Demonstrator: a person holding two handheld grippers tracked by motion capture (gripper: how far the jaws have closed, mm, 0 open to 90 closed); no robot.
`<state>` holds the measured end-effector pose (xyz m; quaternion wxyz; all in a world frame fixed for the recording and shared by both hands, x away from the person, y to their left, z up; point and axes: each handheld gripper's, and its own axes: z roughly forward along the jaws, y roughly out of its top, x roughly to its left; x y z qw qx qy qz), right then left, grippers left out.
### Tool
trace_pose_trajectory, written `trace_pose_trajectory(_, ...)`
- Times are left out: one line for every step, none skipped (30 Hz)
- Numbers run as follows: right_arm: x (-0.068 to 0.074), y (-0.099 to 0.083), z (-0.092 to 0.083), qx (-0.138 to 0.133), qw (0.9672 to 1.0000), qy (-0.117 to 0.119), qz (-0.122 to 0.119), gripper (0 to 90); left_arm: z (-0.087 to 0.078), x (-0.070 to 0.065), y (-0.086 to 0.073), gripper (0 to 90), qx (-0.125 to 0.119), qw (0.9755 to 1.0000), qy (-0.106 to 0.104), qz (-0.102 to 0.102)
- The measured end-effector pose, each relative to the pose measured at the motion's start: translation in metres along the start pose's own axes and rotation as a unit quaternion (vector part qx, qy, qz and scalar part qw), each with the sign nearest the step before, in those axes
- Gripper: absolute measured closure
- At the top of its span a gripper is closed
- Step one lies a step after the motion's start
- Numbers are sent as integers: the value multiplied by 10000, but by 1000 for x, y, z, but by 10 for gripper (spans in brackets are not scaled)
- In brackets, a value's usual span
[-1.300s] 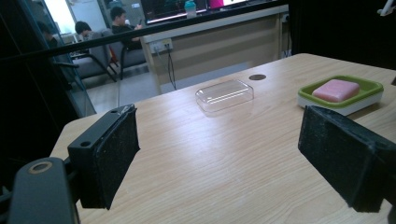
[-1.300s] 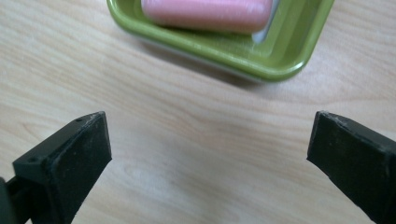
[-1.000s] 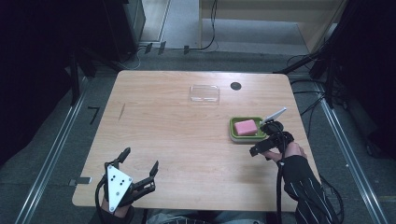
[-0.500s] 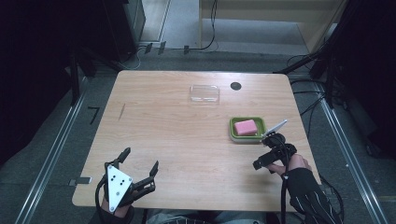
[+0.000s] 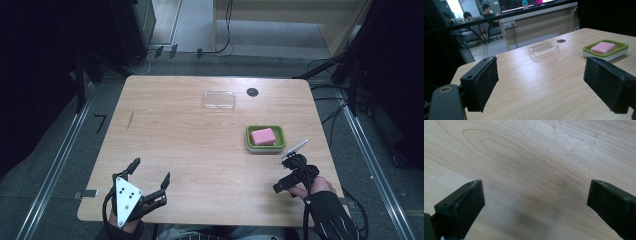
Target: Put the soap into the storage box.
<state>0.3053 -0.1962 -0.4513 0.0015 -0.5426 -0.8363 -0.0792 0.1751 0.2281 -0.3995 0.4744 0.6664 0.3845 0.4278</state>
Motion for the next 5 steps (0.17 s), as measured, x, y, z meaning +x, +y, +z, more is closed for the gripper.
trace_pose_trajectory(0, 0, -1, -18, 10000, -16, 31, 13, 0, 0, 0, 125, 0, 10000, -2, 8)
trace_pose_trajectory(-1, -1, -2, -119, 9999, -43, 18, 12, 0, 0, 0, 125, 0, 10000, -1, 7)
trace_pose_trajectory(-1, -1, -4, -197, 9998, -87, -7, 8, 0, 0, 0, 125, -4, 10000, 6, -2)
trace_pose_trajectory(-1, -1, -6, -286, 9995, -131, 19, 5, 0, 0, 0, 125, -5, 10000, 3, 3)
trace_pose_trajectory(-2, -1, -9, -404, 9990, -162, 36, 4, 0, 0, 0, 125, -9, 10000, 6, -5)
